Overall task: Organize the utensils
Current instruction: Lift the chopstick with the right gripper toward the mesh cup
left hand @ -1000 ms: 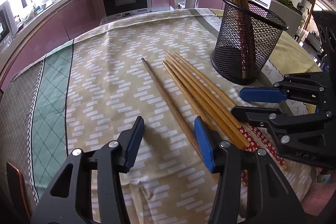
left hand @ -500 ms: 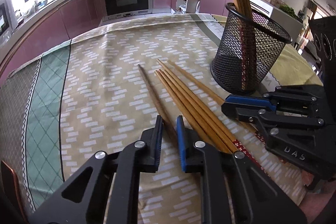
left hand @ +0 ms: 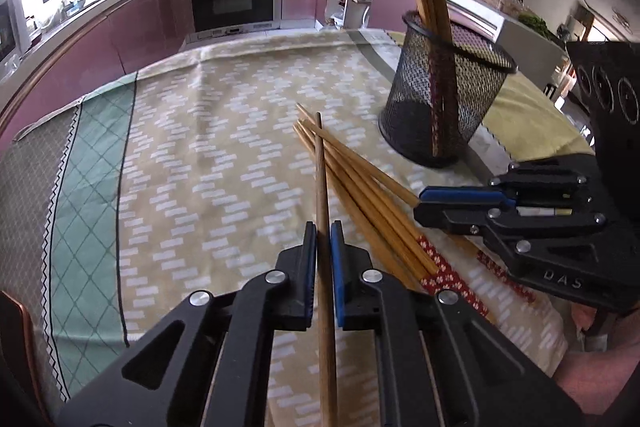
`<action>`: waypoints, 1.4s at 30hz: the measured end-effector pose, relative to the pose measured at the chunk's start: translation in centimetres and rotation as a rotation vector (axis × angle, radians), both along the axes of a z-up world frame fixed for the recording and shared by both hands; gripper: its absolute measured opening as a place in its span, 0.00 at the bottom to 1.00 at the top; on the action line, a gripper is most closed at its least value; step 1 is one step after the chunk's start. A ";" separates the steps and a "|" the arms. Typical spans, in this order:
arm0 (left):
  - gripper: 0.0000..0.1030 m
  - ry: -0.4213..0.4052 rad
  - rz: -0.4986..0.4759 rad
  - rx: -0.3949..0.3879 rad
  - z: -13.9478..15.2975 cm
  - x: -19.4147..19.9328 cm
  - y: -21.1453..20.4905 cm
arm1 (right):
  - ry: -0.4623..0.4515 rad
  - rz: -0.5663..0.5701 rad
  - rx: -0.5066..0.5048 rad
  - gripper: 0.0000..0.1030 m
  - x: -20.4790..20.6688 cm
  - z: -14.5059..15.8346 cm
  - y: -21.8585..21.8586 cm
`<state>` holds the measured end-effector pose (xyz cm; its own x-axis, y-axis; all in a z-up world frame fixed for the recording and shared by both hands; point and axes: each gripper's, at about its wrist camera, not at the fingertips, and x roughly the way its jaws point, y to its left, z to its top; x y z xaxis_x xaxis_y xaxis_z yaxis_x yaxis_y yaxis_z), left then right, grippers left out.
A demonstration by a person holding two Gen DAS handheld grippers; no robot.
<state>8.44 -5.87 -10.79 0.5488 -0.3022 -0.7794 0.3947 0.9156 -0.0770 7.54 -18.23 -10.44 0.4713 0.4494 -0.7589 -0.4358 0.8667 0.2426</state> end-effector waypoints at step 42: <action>0.07 -0.181 -0.128 -0.311 12.9 -1.1 1.8 | -0.280 -0.110 0.255 0.06 -2.8 11.0 -8.1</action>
